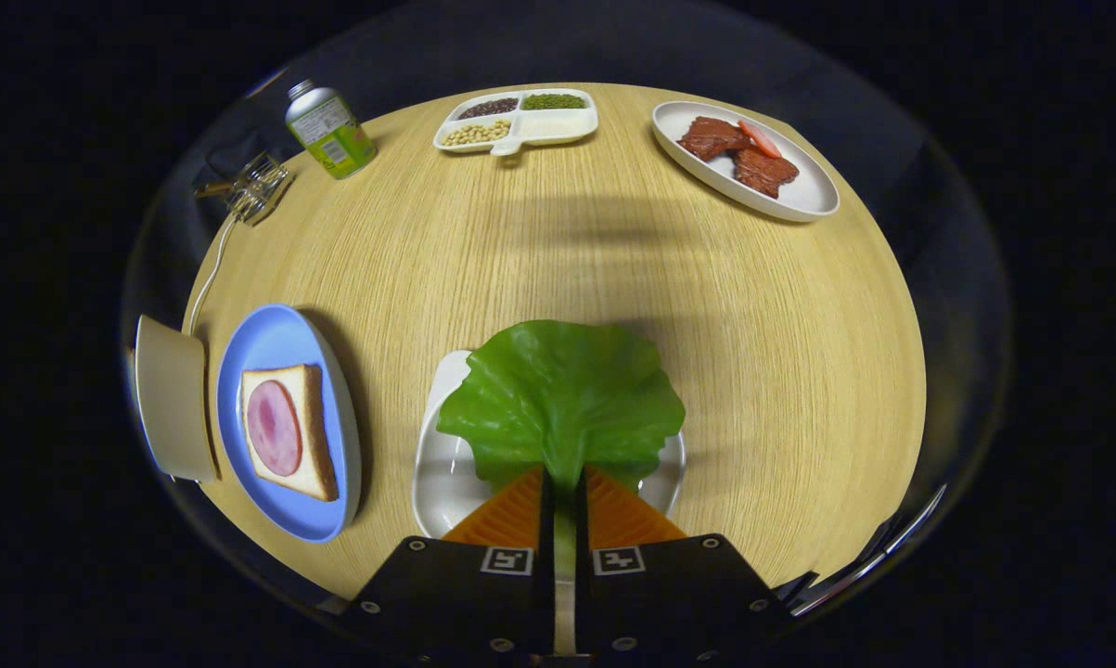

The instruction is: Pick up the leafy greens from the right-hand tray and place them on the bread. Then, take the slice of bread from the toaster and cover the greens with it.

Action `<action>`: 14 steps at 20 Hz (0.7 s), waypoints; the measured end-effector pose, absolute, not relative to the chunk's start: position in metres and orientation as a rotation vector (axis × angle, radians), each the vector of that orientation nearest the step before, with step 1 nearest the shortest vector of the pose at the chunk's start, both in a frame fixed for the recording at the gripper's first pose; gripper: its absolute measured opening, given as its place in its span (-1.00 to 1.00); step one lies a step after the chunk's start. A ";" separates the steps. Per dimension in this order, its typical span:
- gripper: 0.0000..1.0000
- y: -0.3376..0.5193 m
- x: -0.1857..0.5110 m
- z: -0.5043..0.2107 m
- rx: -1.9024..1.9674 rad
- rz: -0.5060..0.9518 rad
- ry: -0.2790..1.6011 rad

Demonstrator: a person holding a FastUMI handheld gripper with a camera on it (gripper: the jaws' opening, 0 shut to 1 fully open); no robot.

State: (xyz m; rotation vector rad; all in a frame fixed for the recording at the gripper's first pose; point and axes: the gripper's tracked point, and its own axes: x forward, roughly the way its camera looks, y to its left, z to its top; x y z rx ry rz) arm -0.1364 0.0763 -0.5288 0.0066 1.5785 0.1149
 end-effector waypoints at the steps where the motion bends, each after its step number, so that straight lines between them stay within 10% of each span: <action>1: -0.86 0.077 -0.137 -0.528 0.023 0.106 1.580; 14: -0.93 0.130 -0.130 -0.451 0.187 0.189 1.474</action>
